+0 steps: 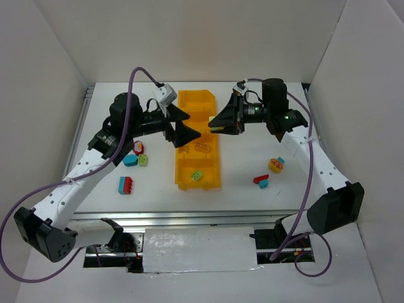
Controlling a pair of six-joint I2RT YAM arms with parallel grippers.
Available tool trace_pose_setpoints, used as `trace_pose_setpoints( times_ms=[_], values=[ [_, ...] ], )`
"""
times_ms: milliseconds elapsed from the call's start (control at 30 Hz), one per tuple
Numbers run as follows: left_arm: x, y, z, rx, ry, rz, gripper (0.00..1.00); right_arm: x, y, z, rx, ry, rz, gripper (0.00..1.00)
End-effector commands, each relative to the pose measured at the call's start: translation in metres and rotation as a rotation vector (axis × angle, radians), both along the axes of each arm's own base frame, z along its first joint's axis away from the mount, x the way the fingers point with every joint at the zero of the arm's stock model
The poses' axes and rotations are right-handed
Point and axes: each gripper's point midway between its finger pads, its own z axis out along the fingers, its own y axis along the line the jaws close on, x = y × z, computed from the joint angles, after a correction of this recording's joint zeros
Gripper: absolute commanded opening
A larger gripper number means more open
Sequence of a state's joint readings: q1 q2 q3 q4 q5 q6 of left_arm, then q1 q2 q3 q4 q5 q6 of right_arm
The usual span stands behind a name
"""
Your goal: Sort the legos into containers by color
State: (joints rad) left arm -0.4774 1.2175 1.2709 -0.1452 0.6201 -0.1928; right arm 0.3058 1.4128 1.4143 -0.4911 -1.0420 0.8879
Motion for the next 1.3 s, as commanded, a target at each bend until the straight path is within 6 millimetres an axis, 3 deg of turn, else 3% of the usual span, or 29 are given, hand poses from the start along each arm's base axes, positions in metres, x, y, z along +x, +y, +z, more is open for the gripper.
trace_pose_setpoints(
  times_ms=[0, 33, 67, 167, 200, 233, 367, 567, 667, 833, 933, 1100, 1267],
  values=[
    [-0.012, -0.017, 0.045, -0.05, -0.213, -0.063, 1.0, -0.031, 0.003, 0.058, 0.206, -0.06, 0.116, 0.06],
    [-0.014, -0.02, 0.043, -0.056, -0.217, -0.066, 1.0, -0.035, 0.004, 0.066, 0.233, -0.003, 0.109, 0.06],
    [-0.019, -0.027, 0.053, -0.08, -0.261, -0.083, 0.99, -0.034, 0.004, 0.07, 0.252, -0.006, 0.112, 0.06],
    [-0.031, -0.039, 0.058, -0.054, -0.335, -0.107, 1.0, -0.046, 0.011, 0.071, 0.26, 0.078, 0.166, 0.07],
    [-0.03, -0.038, 0.058, -0.047, -0.361, -0.092, 1.0, -0.049, 0.012, 0.079, 0.254, 0.059, 0.174, 0.07],
    [-0.031, -0.038, 0.059, -0.052, -0.368, -0.091, 0.99, -0.048, 0.014, 0.071, 0.226, 0.082, 0.169, 0.07],
    [-0.034, -0.039, 0.066, -0.076, -0.401, -0.1, 1.0, -0.059, 0.016, 0.082, 0.252, 0.04, 0.224, 0.08],
    [-0.033, -0.044, 0.071, -0.093, -0.409, -0.109, 1.0, -0.072, 0.019, 0.08, 0.282, 0.005, 0.31, 0.11],
    [-0.035, -0.047, 0.074, -0.097, -0.402, -0.119, 0.95, -0.072, 0.019, 0.078, 0.276, 0.005, 0.334, 0.11],
    [-0.038, -0.051, 0.081, -0.128, -0.392, -0.147, 0.77, -0.067, 0.02, 0.074, 0.276, 0.014, 0.354, 0.11],
    [-0.039, -0.052, 0.089, -0.144, -0.386, -0.151, 0.77, -0.066, 0.02, 0.071, 0.271, 0.022, 0.373, 0.11],
    [-0.041, -0.054, 0.104, -0.166, -0.387, -0.163, 0.87, -0.06, 0.02, 0.064, 0.27, 0.031, 0.372, 0.11],
    [-0.039, -0.056, 0.094, -0.142, -0.369, -0.171, 0.7, -0.057, 0.016, 0.069, 0.275, 0.005, 0.361, 0.11]
  ],
)
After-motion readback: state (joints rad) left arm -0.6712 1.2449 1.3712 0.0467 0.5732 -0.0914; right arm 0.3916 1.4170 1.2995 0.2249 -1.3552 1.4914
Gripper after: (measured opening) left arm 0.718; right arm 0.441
